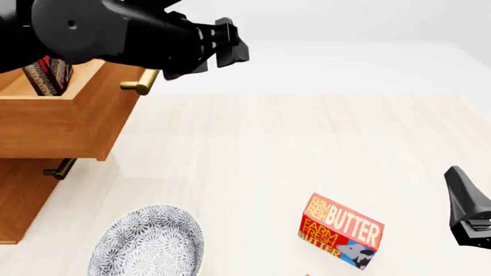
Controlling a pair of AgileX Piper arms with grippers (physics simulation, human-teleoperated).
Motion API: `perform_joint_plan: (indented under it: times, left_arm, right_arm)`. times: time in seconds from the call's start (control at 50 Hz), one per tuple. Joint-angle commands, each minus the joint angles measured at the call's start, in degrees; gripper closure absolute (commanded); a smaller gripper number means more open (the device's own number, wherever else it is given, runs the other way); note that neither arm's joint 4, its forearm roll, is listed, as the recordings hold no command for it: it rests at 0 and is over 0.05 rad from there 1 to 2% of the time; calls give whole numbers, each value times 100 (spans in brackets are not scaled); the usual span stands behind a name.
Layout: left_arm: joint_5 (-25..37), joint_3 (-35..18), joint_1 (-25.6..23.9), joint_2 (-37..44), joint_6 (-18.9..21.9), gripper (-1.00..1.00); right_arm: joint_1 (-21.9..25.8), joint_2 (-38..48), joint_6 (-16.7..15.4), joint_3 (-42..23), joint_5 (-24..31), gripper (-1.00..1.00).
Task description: Put the chocolate pudding in the top drawer of the cabinet and close it.
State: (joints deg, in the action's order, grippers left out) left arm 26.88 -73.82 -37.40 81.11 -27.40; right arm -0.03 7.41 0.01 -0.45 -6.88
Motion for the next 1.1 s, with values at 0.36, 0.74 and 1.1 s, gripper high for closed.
perform_joint_plan:
  times: [0.36,0.74,1.1]
  left_arm:
    - [-212,285,235,13,-117,-100]
    - [-140,347,450,-95,7,-100]
    - [-148,503,660,-174,170,-100]
  right_arm:
    - [1,-2,0,0,1,-100]
    - [1,0,-1,0,0,-100]
    - [0,0,1,0,0,-100]
